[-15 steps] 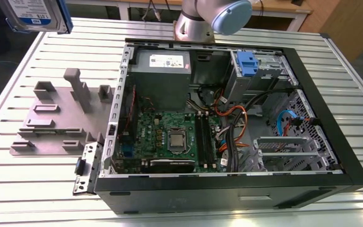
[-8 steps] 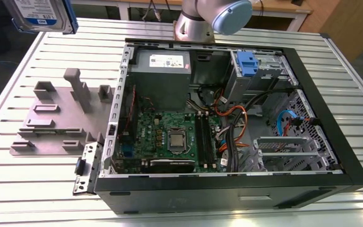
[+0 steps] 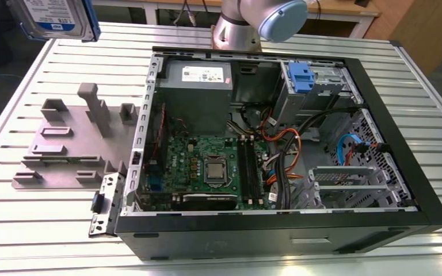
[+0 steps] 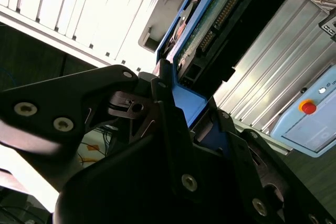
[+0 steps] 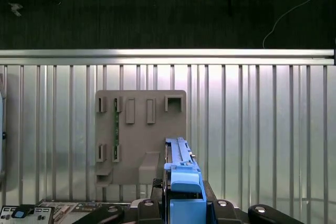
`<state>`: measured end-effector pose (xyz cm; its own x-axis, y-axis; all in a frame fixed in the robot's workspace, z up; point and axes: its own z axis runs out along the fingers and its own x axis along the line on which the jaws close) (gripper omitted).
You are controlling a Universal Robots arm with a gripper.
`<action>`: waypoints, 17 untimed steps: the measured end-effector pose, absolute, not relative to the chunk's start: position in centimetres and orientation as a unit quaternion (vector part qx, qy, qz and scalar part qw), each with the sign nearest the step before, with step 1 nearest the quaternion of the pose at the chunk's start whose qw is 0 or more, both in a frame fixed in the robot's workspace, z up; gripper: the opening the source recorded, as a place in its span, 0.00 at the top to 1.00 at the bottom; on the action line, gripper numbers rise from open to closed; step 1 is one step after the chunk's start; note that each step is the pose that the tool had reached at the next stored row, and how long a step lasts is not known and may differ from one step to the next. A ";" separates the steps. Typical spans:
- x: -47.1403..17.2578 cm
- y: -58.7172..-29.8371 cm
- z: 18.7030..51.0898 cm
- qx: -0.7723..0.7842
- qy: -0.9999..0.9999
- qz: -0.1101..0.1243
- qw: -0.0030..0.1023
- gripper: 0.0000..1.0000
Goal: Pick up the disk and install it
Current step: 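Pick up the disk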
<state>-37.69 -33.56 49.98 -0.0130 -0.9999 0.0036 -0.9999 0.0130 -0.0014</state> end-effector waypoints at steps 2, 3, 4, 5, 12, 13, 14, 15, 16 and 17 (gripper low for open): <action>-37.5 -33.6 50.0 0.703 -0.712 0.002 0.001 0.64; -37.5 -33.6 50.0 0.702 -0.712 0.002 0.001 0.64; -37.4 -33.6 50.0 0.702 -0.712 0.002 0.001 0.64; -37.4 -33.6 50.0 0.702 -0.712 0.002 0.001 0.64; -37.4 -33.6 50.0 0.703 -0.712 0.002 0.001 0.64; -37.4 -33.6 50.0 0.703 -0.712 0.002 0.001 0.64; -37.3 -33.6 50.0 0.703 -0.712 0.002 0.001 0.64; -37.3 -33.6 50.0 0.703 -0.712 0.002 0.001 0.64; -37.2 -33.6 50.0 0.703 -0.712 0.002 0.001 0.64; -37.1 -33.6 50.0 0.703 -0.712 0.002 0.001 0.64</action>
<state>-37.15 -33.56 49.98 -0.0130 -0.9999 0.0037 -0.9999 0.0130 -0.0015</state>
